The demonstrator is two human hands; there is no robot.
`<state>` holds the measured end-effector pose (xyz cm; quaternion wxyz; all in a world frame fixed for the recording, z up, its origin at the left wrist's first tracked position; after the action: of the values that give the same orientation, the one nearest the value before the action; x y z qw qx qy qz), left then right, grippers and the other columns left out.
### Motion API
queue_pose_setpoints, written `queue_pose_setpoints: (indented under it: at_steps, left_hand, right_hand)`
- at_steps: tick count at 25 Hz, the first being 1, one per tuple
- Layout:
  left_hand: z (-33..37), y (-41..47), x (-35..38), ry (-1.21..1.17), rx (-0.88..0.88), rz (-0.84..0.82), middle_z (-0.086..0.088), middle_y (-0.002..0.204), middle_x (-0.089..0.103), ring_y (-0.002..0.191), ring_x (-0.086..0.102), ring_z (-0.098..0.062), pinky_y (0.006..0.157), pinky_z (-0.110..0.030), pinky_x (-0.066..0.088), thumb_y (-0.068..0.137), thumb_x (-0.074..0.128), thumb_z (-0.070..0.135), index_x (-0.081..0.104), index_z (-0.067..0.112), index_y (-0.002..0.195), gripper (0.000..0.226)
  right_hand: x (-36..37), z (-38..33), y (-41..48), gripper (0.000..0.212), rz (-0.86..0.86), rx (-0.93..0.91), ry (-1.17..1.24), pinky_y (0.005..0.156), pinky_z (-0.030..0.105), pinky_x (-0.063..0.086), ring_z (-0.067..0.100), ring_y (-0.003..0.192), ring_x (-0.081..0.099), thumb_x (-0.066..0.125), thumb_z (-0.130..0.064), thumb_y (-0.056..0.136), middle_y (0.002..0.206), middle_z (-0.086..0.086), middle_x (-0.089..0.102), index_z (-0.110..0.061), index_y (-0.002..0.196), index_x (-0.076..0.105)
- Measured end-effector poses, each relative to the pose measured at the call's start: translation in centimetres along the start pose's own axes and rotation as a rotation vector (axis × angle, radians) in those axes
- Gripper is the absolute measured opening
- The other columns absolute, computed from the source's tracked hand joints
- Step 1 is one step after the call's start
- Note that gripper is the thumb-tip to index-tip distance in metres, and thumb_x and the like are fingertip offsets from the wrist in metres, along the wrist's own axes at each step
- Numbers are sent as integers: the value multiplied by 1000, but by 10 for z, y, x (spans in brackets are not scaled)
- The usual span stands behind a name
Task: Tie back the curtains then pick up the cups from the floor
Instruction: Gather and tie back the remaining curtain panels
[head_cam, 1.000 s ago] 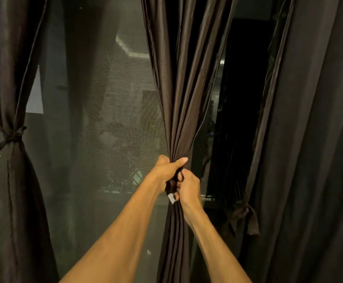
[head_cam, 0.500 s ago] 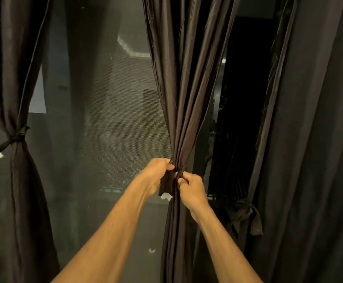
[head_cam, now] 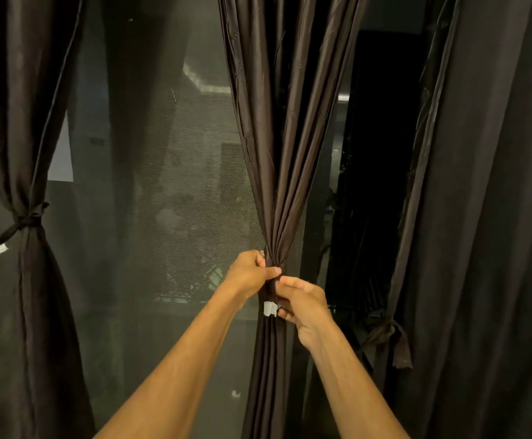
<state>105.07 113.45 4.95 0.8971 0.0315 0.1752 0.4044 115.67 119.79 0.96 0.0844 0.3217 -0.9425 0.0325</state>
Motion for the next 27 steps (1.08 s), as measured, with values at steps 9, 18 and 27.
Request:
queue_pose_setpoints:
  at_steps: [9,18,27]
  left_hand:
    - [3,-11,21,-121,-187,-232,-10,97,65,80,63,-22,82,-40,53,101,45,19,51,12,122,23]
    - [-3,-10,19,-5,-62,-169,-12,127,59,103,59,-19,84,-30,50,102,38,32,41,13,137,40]
    - [2,-12,5,-78,-191,-187,2,57,43,46,36,-13,50,-26,27,91,32,32,41,17,69,28]
  right_hand:
    - [-11,2,2,12,-16,50,11,57,30,44,9,49,50,65,-5,88,68,6,65,-12,90,74]
    - [-11,-14,-19,21,-275,29,-55,73,41,61,31,83,75,66,-14,90,98,15,75,-13,111,68]
    - [-12,-11,-9,45,-187,-418,-854,86,30,52,12,100,61,46,-13,101,112,-2,62,-31,141,50]
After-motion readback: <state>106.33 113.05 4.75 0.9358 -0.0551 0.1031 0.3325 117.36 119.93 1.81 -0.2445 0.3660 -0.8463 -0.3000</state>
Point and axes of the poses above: each hand's wrist, its own y-axis towards the middle knuckle, its own x-axis out of the palm, z = x × y, the point moved 4 cm from there along y, towards the middle knuckle
